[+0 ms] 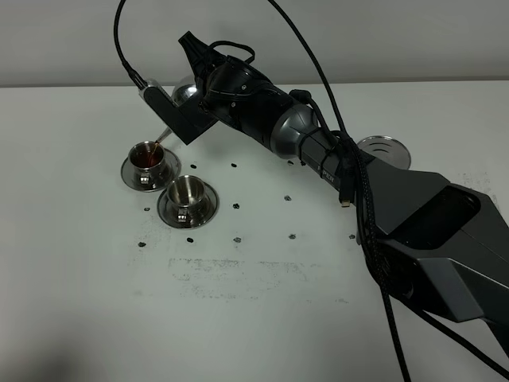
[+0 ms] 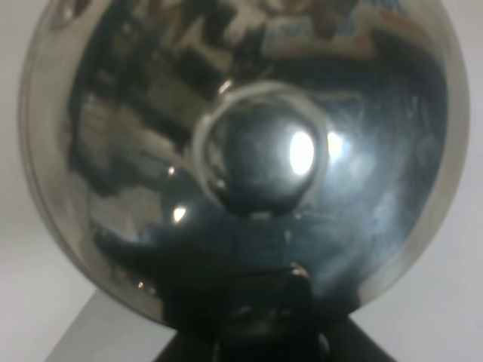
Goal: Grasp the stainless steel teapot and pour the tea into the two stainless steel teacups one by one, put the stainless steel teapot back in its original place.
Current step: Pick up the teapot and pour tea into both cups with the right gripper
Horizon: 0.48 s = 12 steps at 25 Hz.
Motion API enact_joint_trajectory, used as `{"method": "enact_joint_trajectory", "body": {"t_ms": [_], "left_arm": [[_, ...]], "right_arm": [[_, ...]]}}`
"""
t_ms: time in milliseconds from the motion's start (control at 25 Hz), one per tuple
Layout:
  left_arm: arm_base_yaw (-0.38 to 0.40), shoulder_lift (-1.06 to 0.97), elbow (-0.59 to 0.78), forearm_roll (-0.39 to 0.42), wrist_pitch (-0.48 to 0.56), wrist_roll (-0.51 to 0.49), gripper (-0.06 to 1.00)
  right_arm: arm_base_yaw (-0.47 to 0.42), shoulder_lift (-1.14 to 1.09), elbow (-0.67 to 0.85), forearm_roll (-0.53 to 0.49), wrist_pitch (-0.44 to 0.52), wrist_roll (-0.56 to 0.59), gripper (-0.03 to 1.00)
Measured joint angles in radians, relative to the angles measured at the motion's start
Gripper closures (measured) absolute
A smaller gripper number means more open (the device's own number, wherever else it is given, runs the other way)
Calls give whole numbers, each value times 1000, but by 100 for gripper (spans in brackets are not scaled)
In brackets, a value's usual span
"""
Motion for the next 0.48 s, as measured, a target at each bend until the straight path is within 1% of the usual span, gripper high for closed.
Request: {"method": "enact_joint_trajectory", "body": {"t_ms": [480], "left_arm": [[0, 0, 0, 0, 0, 0, 57]], "right_arm": [[0, 0, 0, -5, -21, -7, 77]]}}
